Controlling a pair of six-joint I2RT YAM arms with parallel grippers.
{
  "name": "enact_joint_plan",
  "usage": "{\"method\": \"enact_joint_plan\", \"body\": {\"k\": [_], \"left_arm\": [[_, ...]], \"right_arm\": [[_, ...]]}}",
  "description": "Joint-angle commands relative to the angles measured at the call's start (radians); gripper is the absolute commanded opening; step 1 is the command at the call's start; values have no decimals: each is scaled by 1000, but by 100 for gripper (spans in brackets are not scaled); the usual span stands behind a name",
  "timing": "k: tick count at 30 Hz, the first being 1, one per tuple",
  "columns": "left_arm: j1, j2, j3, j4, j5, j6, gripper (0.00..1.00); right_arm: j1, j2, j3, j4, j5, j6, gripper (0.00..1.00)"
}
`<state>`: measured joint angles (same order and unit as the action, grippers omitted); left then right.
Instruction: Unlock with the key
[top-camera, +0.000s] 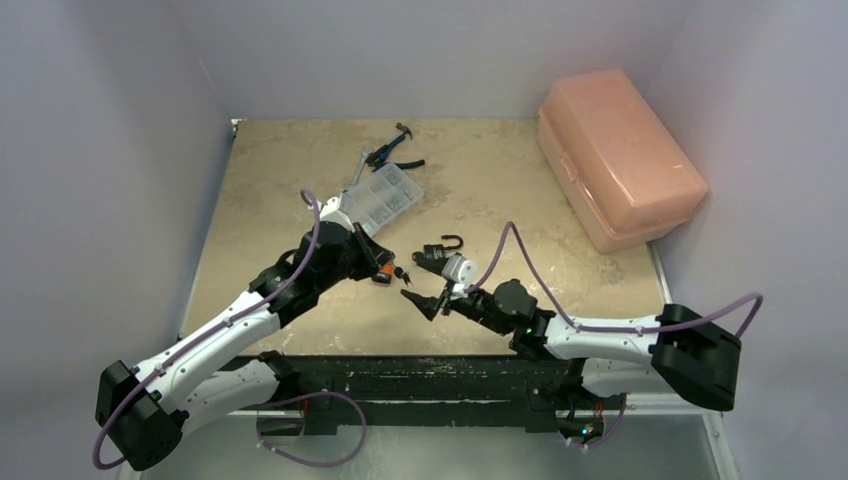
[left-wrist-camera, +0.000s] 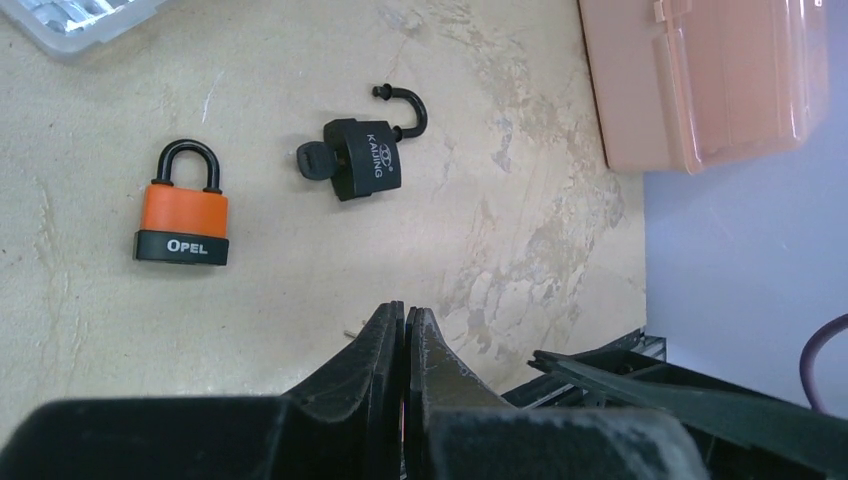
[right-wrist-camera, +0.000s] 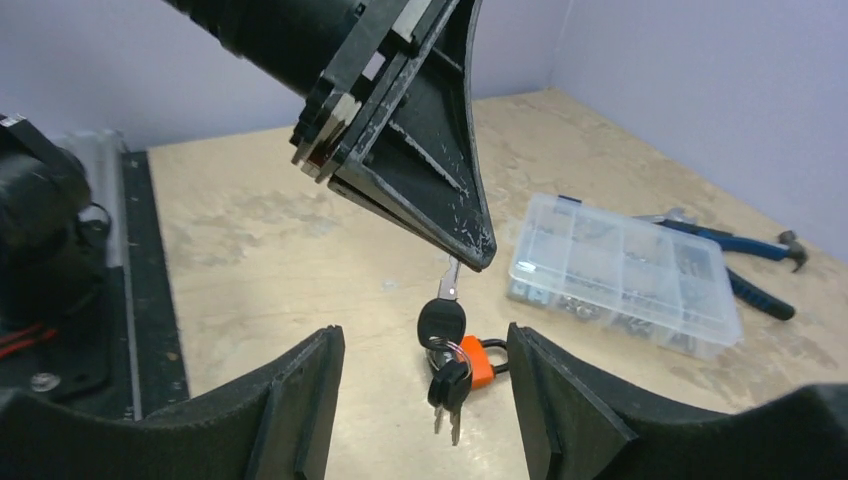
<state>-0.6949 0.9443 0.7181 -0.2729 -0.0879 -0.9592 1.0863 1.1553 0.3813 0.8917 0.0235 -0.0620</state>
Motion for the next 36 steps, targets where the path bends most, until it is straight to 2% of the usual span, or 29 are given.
{"method": "enact_joint_plan", "body": {"k": [1,6,12,17,22,36], "left_arm": [[0,-8,50,-9,-36,-60,0],[1,-22,49,-11,-41,-64,0],[-1,-24,44,-3,-27,-68,0],[-1,-28,44,-2,-23,-72,0],[-1,-33,44,-5,-24,-72,0],[0,-46,43,-6,-24,-82,0]], "right_arm": [[65,73,39,124,182,-203,67],[114,171,68,188,293,-277,64],[143,248,96,237,346,-297,62],[153,305,123,264,358,-322,59],[158,340,145,259,361,-334,48],[164,376,152,260,393,-340,39]]}}
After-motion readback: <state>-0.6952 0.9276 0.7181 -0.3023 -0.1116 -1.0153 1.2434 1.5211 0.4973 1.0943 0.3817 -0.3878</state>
